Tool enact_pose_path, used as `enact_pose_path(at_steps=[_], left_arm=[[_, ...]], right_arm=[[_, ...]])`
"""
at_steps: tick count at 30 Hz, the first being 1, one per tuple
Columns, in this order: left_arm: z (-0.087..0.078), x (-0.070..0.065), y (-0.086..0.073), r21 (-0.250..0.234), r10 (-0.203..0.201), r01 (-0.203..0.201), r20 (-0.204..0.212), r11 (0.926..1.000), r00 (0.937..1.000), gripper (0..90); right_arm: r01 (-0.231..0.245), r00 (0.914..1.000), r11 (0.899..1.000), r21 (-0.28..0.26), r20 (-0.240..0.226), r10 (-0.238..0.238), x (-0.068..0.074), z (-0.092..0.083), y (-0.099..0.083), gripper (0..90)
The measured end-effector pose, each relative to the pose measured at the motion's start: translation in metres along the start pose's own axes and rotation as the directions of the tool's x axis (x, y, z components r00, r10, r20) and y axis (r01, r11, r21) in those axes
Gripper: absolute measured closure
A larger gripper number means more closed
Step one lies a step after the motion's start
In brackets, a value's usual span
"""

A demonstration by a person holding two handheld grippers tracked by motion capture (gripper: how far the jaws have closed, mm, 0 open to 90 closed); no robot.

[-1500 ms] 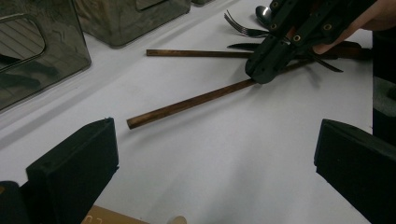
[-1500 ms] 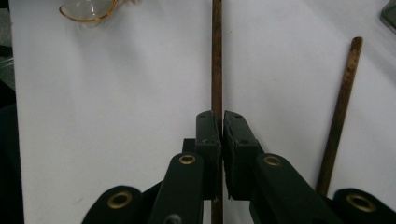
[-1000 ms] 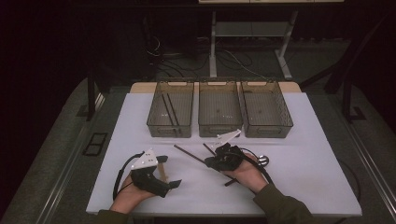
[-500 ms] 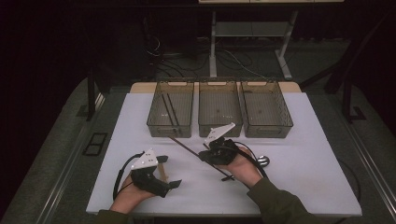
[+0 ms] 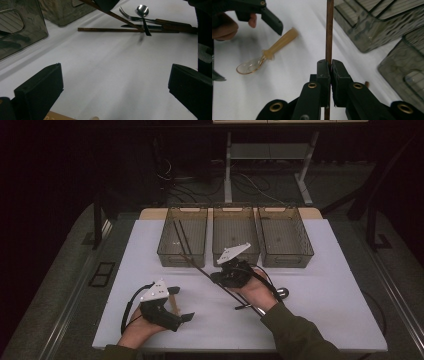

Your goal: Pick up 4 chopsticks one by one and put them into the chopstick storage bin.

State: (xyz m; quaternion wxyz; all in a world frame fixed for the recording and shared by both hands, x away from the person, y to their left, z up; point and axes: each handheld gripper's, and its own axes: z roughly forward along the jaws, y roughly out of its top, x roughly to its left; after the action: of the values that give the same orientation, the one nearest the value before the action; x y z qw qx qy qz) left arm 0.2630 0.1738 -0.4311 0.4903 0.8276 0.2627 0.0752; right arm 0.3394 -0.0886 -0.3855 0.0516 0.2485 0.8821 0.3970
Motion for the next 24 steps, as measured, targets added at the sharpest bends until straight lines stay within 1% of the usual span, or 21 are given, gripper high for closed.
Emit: enact_pose_path(at_steps=[6, 11, 16, 20, 22, 24], left_arm=[[0.0, 0.0, 0.0, -0.004, -0.002, 0.002, 0.0, 1.0, 1.0, 0.0], [0.0, 0.0, 0.0, -0.004, 0.001, -0.001, 0.0, 1.0, 1.0, 0.0], [0.0, 0.0, 0.0, -0.009, -0.003, 0.003, 0.0, 1.0, 1.0, 0.0], [0.0, 0.0, 0.0, -0.008, -0.005, 0.005, 0.002, 1.0, 1.0, 0.0], [0.0, 0.0, 0.0, -0.008, -0.005, 0.005, 0.001, 1.0, 1.0, 0.0], [-0.001, 0.001, 0.0, 0.001, -0.002, 0.002, 0.004, 1.0, 1.0, 0.0]], right_arm=[[-0.012, 0.9998, 1.0, -0.017, 0.018, 0.012, -0.009, 0.0, 0.005, 85.6], [-0.023, 0.9992, 0.999, -0.033, 0.031, 0.024, -0.016, -0.005, 0.013, 85.6], [-0.026, 0.9986, 0.999, -0.046, 0.045, 0.028, -0.022, -0.01, 0.024, 85.6], [-0.025, 0.9977, 0.998, -0.057, 0.062, 0.029, -0.028, -0.013, 0.036, 85.6], [-0.033, 0.997, 0.998, -0.062, 0.068, 0.037, -0.031, -0.014, 0.042, 85.6], [-0.039, 0.9963, 0.997, -0.068, 0.074, 0.044, -0.034, -0.015, 0.049, 85.6]])
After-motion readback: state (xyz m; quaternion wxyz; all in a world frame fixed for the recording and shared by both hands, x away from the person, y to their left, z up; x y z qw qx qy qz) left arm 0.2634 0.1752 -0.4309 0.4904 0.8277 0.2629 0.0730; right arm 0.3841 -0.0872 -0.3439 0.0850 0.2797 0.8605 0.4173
